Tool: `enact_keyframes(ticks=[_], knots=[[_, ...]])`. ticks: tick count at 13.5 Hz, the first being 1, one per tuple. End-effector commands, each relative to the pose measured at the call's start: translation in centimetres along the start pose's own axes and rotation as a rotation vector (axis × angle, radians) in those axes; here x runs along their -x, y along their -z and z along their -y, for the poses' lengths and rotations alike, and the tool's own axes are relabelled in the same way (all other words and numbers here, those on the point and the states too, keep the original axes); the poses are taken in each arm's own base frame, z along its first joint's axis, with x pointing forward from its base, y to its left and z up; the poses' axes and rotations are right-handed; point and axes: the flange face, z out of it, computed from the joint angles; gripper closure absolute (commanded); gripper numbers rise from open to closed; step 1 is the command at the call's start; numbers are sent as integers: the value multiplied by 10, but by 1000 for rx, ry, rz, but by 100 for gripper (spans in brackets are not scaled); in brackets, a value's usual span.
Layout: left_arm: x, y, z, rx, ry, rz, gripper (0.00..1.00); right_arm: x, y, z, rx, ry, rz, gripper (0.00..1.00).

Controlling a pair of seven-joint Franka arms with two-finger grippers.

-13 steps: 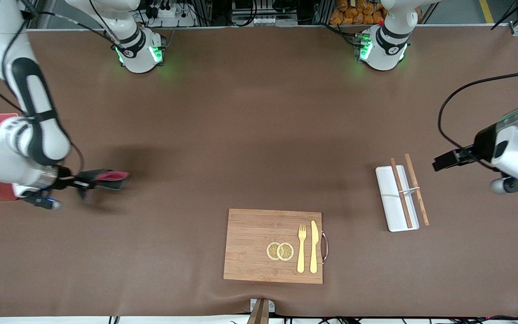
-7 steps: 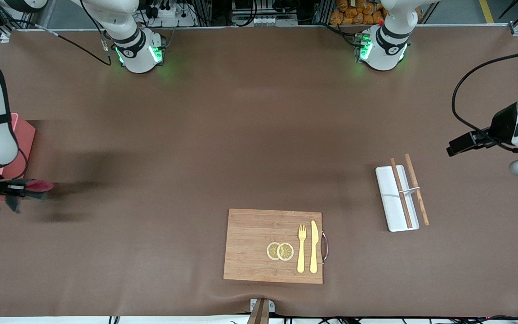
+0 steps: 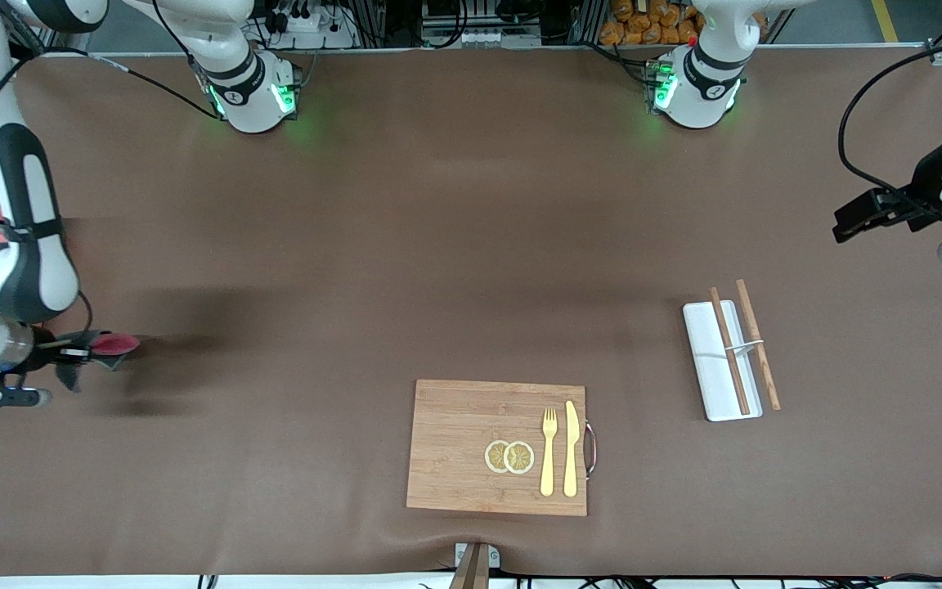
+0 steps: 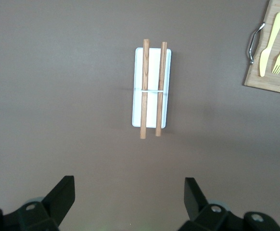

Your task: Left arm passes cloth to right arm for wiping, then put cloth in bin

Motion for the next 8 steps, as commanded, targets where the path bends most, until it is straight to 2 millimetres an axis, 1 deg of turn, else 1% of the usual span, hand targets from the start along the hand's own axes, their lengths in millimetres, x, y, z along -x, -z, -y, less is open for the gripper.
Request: enact_keyframes(ticks=[1, 2, 3, 4, 5, 6, 8], knots=[[11, 0, -1, 27, -16, -11, 0, 10, -15, 37, -31, -109, 2, 100], [12, 0, -5, 25, -23, -11, 0, 11, -16, 51, -30, -151, 3, 100], [12, 0, -3, 25, -22, -11, 0, 11, -13, 68, -30, -191, 4, 100], [12, 0, -2, 25, -25, -10, 0, 12, -12, 90, -29, -232, 11, 100], [11, 0, -2, 26, -27, -11, 0, 13, -7, 114, -28, -272, 11, 100], [11, -1, -3, 26, -28, -10, 0, 19, -12, 142, -21, -312, 24, 100], [11, 1, -2, 20, -28, -14, 0, 25, -5, 190, -15, -402, 20, 100]])
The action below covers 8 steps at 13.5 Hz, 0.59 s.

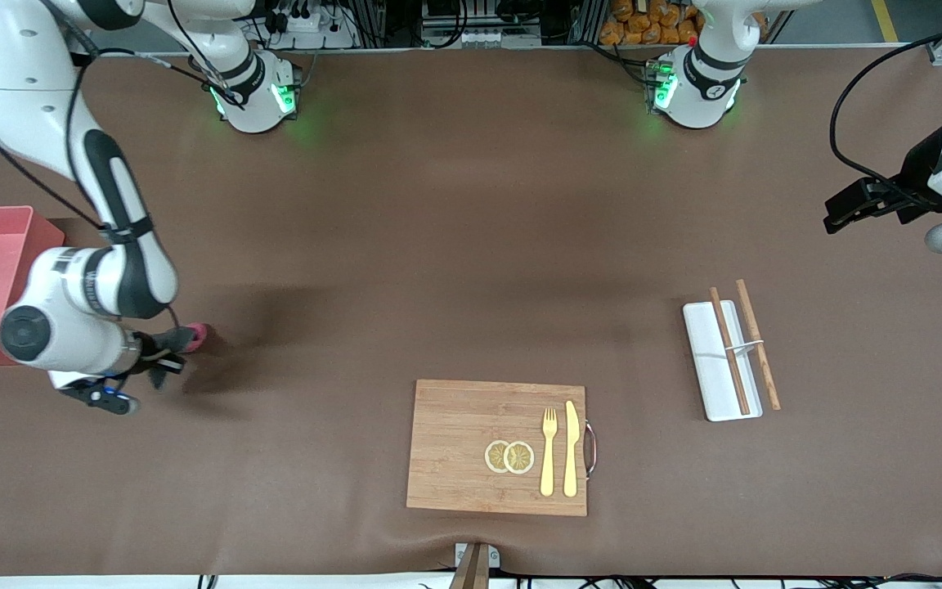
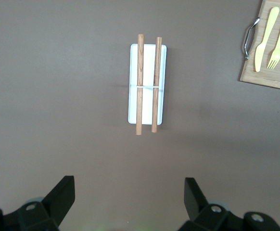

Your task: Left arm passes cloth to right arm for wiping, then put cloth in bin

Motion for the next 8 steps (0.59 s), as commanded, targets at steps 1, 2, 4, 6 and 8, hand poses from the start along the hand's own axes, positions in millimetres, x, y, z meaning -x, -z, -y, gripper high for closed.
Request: enact_keyframes(ticks=[1, 2, 4, 6, 8], knots=[[5, 4, 2, 10, -20, -18, 0, 38, 17, 52, -17, -133, 2, 100], [6, 5, 1, 12, -21, -18, 0, 49, 18, 72, -42, -200, 18, 100], [7, 4, -1, 9, -27, -15, 0, 78, 26, 120, -86, -304, 46, 100], [7, 6, 0, 9, -27, -17, 0, 104, 34, 164, -102, -410, 42, 100], [7, 6, 1, 10, -27, -17, 0, 112, 46, 185, -167, -513, 87, 100]])
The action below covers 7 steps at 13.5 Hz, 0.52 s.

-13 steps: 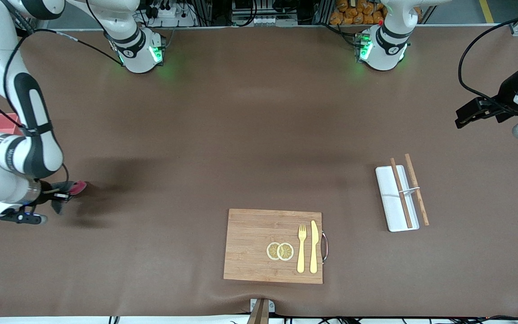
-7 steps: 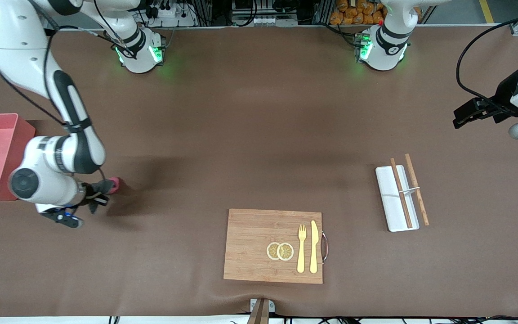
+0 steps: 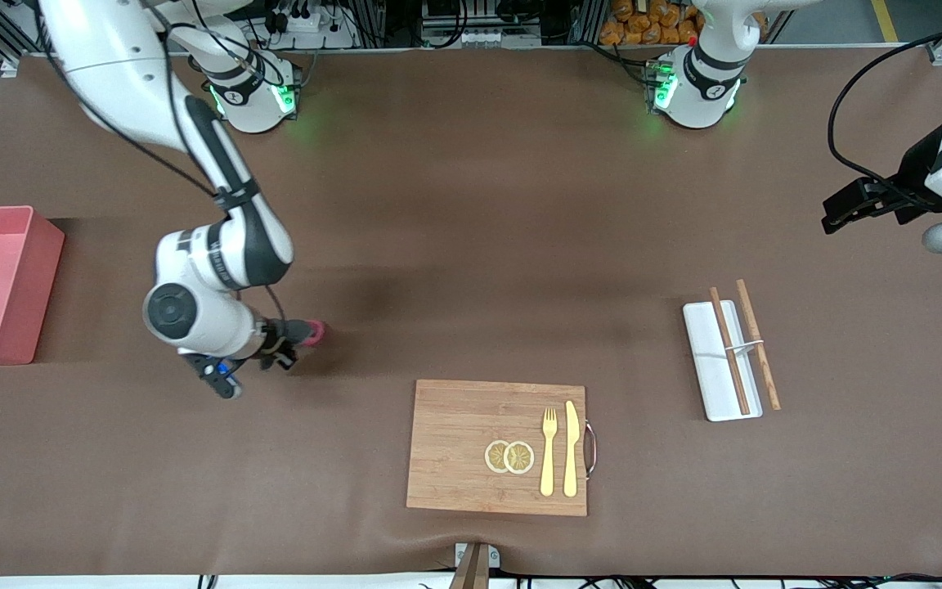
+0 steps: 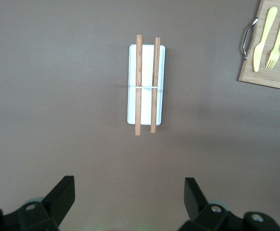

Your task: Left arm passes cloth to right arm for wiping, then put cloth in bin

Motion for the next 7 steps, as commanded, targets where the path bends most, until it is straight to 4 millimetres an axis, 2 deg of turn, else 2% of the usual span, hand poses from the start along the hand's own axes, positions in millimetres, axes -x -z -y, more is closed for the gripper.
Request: enact_keyframes(ticks=[1, 4, 6, 7], knots=[[7, 5, 2, 9, -26, -15, 0, 6, 21, 5, -61, -108, 49, 100], [8, 6, 1, 8, -30, -13, 0, -30, 60, -17, -74, -42, 55, 100], [8, 7, 1, 11, -38, -14, 0, -63, 90, -41, -29, 66, 99, 100], [9, 6, 1, 11, -41, -11, 0, -88, 109, -59, -32, 117, 104, 100]])
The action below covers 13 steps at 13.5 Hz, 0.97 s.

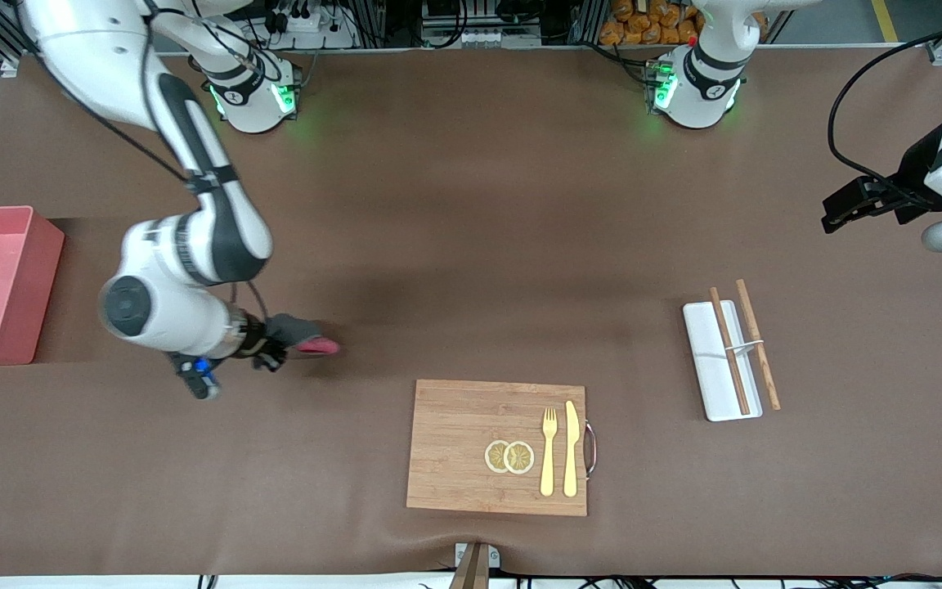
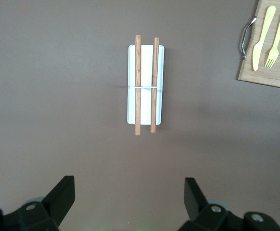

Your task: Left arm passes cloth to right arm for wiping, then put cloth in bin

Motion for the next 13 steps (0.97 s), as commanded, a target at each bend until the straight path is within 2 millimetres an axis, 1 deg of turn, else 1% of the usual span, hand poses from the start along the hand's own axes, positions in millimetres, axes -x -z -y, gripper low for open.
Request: enact_keyframes(ticks=[1, 3, 5, 6, 7, 9, 11, 12, 13], knots=[[9, 7, 2, 9, -23, -14, 0, -49, 59, -49, -13, 143, 31, 100], [10, 9, 3, 9, -22, -14, 0, -81, 94, -91, 16, 260, -6, 100], [14, 12, 4, 6, -22, -13, 0, -104, 126, -124, 66, 298, -72, 100], [15, 14, 4, 6, -21, -16, 0, -124, 142, -148, 91, 341, -109, 100], [15, 14, 5, 6, -20, -16, 0, -146, 157, -178, 102, 402, -127, 100], [16, 15, 5, 6, -20, -18, 0, -186, 183, -249, 99, 510, -135, 100], [17, 16, 5, 6, -20, -19, 0, -217, 201, -317, 103, 582, -153, 100], [17, 15, 5, 6, -20, -18, 0, -230, 206, -350, 125, 618, -156, 100], [17, 15, 5, 6, -20, -18, 0, -245, 202, -385, 137, 675, -146, 100]])
